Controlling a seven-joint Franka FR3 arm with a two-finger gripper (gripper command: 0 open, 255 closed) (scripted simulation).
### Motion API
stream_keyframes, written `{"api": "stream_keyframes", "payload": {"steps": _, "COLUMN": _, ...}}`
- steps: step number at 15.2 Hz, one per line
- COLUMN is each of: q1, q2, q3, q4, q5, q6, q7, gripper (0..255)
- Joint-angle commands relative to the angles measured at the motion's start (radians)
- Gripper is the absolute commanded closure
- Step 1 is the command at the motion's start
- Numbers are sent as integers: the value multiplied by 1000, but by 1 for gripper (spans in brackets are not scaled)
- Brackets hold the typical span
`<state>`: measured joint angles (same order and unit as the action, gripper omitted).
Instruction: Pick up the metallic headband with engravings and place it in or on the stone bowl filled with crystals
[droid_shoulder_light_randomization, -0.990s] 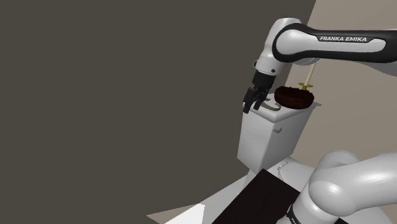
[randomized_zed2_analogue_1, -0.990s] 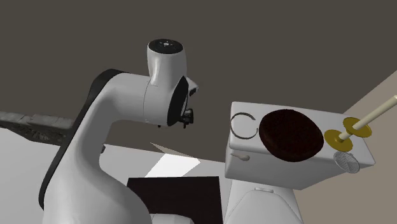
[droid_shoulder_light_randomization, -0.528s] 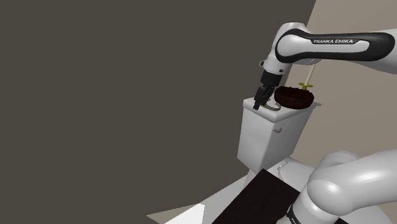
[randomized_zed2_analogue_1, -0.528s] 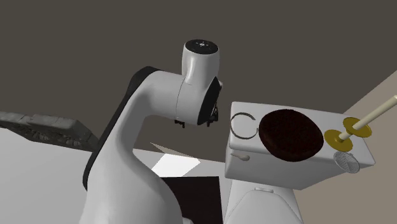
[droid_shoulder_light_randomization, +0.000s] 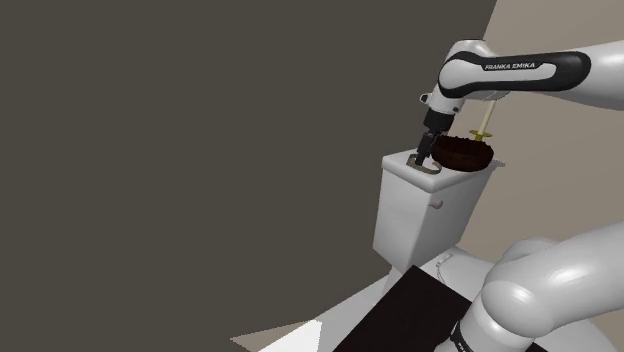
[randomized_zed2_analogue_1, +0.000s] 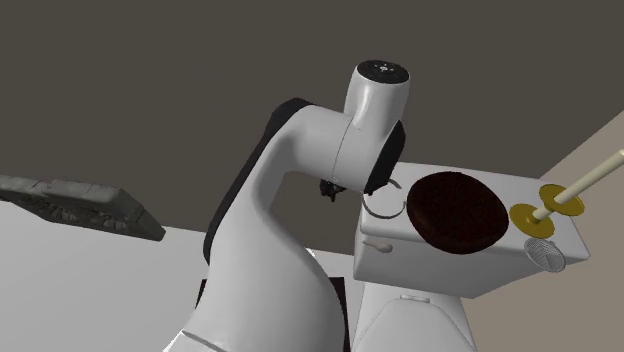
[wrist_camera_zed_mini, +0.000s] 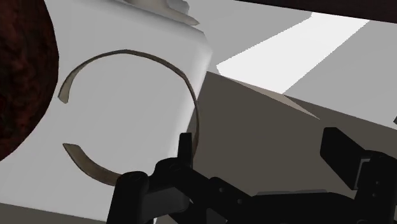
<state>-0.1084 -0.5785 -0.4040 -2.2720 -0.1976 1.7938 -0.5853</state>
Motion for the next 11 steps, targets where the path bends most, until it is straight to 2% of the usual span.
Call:
{"api": "stream_keyframes", "payload": {"steps": 1, "q1": -1, "q2": 42, "q3": -45, "q4": 37, "q5": -19, "q6": 17, "q7": -69, "gripper": 0}}
{"api": "stream_keyframes", "payload": {"steps": 2, "q1": 0, "q2": 60, "q3": -61, "q4": 54, "q5": -23, "q6": 24, "q7": -93, "gripper": 0}}
{"api": "stream_keyframes", "payload": {"steps": 11, "q1": -3, "q2": 73, "q3": -81, "q4": -35, "q5": -32, "q6": 127, "q7": -92, "gripper": 0}}
